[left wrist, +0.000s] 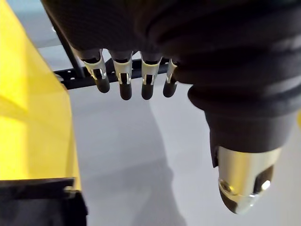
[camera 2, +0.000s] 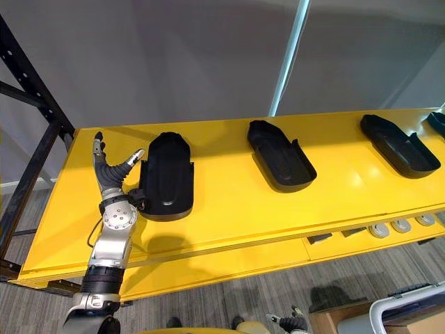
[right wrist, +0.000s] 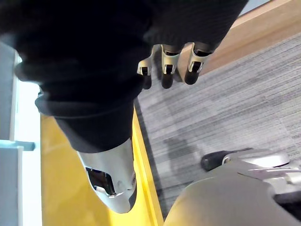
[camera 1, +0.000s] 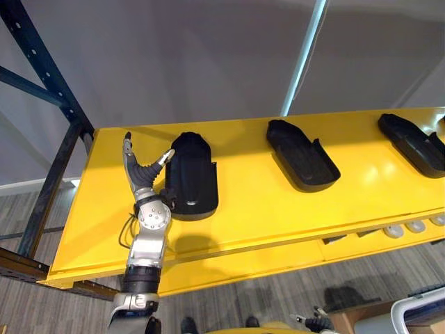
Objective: Walk over and take plastic housings, then place them on the shelf
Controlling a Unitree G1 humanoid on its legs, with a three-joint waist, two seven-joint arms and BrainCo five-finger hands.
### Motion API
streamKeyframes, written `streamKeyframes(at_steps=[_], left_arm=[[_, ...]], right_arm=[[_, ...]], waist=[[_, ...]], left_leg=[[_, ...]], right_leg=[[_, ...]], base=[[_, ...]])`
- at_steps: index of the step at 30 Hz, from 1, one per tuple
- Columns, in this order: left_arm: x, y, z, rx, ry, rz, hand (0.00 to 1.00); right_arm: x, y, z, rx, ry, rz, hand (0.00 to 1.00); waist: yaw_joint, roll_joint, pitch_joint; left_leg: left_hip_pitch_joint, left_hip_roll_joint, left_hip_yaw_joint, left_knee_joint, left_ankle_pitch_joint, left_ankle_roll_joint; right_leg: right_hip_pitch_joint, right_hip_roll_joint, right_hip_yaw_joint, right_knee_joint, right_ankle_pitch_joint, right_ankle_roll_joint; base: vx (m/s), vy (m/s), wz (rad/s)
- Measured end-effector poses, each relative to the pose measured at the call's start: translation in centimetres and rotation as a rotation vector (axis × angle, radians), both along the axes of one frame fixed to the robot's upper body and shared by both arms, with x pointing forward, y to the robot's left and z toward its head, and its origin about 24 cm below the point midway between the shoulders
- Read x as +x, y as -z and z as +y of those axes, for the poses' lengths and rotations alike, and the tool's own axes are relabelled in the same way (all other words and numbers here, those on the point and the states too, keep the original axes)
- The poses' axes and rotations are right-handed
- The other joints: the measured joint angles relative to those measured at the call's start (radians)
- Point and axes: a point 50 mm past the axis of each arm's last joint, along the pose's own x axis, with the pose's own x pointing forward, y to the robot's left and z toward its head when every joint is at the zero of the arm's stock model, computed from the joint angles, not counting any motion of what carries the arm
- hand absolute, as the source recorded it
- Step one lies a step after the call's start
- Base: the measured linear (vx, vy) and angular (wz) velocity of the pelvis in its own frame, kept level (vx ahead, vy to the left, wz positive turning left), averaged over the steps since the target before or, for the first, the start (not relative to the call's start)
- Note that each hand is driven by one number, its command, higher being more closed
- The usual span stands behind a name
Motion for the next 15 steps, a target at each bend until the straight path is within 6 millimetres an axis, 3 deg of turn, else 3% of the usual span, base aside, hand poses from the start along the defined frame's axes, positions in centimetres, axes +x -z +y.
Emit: streamKeyframes(at_steps=[4, 5, 10, 15], left_arm=[[-2.4, -0.8, -2.1, 0.069, 0.085, -0.081, 0.0], [-3.8, -0.3, -2.9, 0.112, 0.116, -0.079, 1.0], [-6.5, 1.6, -4.8, 0.19, 0.213, -0.016, 1.0], [-8.5, 3.3, -5.5, 0.187, 0.29, 0.057, 1.0]], right_arm=[[-0.3, 0.1, -0.1, -0.012, 0.009, 0.011, 0.0], [-0.3, 0.1, -0.1, -0.013, 0.006, 0.007, 0.0], [-0.8, 0.1, -0.2, -0.015, 0.014, 0.006, 0.0], [-1.0, 0.1, 0.0, -0.017, -0.006, 0.01, 0.0]], waist=[[0.012, 0.0, 0.0], [0.014, 0.001, 0.001], [0.033, 0.008, 0.005], [0.043, 0.004, 0.003]], left_leg=[[0.001, 0.0, 0.0, 0.0, 0.0, 0.0], [0.002, 0.0, 0.0, -0.006, -0.002, 0.001], [-0.002, 0.003, 0.004, -0.006, -0.017, -0.001], [-0.01, 0.001, 0.002, -0.006, -0.017, -0.001]], right_leg=[[0.0, -0.001, 0.006, 0.002, 0.0, 0.0], [0.001, -0.001, 0.013, 0.002, -0.001, 0.0], [0.001, -0.002, 0.018, 0.005, -0.014, 0.018], [0.0, -0.012, 0.007, 0.005, -0.017, 0.023]], base=[[-0.01, 0.002, 0.0], [-0.05, 0.006, -0.05], [-0.06, 0.005, -0.01], [0.0, 0.018, 0.07]])
